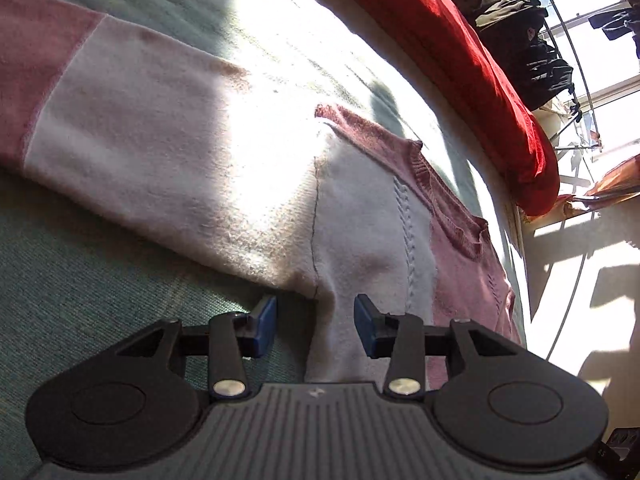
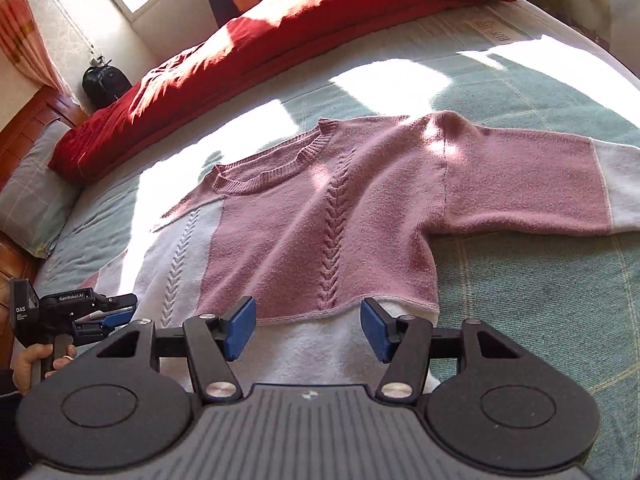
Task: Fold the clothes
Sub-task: 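Release the hem and move the right gripper to the pink sleeve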
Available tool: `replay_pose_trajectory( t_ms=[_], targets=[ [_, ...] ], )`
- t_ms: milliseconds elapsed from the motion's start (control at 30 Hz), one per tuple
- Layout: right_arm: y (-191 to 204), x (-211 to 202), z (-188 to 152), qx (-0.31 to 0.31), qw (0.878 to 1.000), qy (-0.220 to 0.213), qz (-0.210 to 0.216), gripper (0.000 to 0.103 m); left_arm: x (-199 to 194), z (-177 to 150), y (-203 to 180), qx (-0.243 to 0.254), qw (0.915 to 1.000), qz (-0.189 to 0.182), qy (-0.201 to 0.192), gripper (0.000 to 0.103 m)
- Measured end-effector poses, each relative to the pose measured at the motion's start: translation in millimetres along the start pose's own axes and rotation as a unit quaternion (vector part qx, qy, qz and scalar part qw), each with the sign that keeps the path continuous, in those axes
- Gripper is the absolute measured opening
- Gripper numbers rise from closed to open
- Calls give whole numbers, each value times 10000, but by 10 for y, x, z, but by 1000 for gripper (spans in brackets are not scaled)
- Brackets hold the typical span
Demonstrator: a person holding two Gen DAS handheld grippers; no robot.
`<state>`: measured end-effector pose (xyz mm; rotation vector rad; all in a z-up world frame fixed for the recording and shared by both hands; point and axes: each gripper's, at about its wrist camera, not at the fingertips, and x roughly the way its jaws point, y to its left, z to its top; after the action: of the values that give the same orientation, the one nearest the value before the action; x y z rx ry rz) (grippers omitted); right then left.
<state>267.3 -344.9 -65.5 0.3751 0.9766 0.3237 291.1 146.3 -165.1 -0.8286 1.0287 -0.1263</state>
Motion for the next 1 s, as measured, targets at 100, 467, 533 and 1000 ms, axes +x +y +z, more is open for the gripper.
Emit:
replay_pose_trajectory(
  t_ms=[100, 467, 533, 1000],
  targets=[
    [-113, 11, -21, 213, 9997, -94, -44, 63, 72, 16, 18, -116, 9997, -160, -165, 46],
    [-195, 31, -33, -50, 9993, -44, -357, 63, -35, 319, -417, 1396, 9818, 837, -981, 13],
    [-227, 44, -20, -19, 9992, -27, -387, 63, 59, 368, -439, 1531, 9794, 1033, -818, 13],
    [-995, 86, 126, 998, 9948, 107, -192, 65, -141, -36, -591, 2237, 9653, 1284, -414, 23]
  ],
)
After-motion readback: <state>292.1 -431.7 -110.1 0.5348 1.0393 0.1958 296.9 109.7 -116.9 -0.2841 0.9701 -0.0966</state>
